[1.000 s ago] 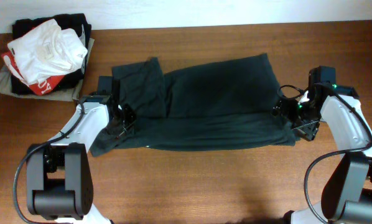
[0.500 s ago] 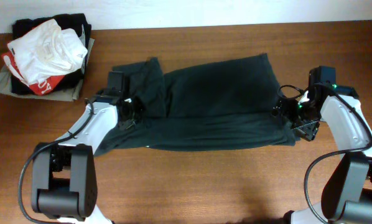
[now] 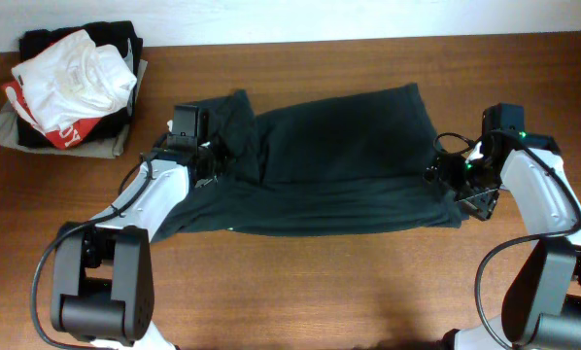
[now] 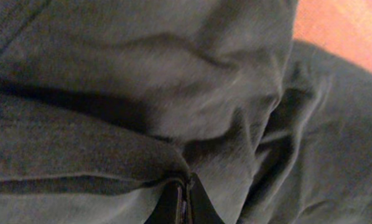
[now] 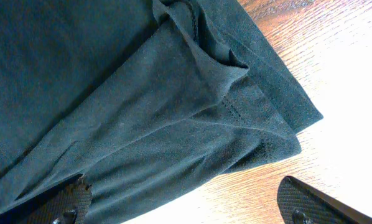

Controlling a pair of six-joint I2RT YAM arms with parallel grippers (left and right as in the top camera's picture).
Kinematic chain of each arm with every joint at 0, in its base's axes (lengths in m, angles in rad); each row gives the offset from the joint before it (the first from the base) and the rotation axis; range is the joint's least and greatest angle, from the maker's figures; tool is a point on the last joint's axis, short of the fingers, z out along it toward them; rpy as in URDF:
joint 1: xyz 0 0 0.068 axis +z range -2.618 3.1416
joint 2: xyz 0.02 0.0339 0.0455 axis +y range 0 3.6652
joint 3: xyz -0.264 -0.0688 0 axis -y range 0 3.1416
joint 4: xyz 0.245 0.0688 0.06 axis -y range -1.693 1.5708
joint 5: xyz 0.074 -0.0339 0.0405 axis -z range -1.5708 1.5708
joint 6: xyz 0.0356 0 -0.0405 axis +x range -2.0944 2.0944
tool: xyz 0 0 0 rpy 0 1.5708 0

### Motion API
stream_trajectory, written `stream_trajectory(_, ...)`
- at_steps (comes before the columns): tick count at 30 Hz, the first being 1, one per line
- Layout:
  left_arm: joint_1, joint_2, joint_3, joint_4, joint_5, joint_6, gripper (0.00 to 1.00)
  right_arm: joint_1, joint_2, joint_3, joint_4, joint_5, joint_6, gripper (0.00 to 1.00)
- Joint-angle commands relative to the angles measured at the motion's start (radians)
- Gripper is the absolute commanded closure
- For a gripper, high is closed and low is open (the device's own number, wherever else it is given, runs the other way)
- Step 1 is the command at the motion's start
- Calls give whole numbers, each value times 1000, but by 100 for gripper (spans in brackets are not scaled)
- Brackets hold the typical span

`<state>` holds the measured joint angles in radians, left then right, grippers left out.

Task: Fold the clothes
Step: 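Move the left gripper up to the shirt's upper left corner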

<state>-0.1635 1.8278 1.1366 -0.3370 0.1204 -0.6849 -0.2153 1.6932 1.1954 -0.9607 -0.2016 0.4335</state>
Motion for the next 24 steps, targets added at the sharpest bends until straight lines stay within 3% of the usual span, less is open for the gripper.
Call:
stream_trajectory(1, -4, 44, 14, 48, -16, 8, 99, -1, -14, 14, 0, -5, -7, 1)
stream_trajectory(5, -4, 76, 14, 100, -12, 8, 99, -1, -14, 14, 0, -5, -7, 1)
stream_trajectory(10, -7, 76, 14, 145, 13, 14, 91, -1, -14, 14, 0, -5, -7, 1)
stream_trajectory(13, -13, 76, 14, 174, 18, 97, 88, -1, -14, 14, 0, -5, -7, 1)
stream_trajectory(15, -13, 76, 14, 197, 18, 161, 89, -1, -14, 14, 0, -5, -7, 1)
stream_trajectory(18, -13, 76, 15, 224, 17, 214, 99, -1, -14, 14, 0, -5, -7, 1)
stream_trajectory(22, -13, 76, 30, 241, 18, 245, 99, -1, -14, 14, 0, -5, -7, 1)
stream_trajectory(23, -13, 76, 34, 243, 18, 255, 91, -1, -14, 14, 0, -5, -7, 1)
stream_trajectory(24, -13, 76, 39, 243, 18, 259, 77, -1, -14, 14, 0, -5, -7, 1)
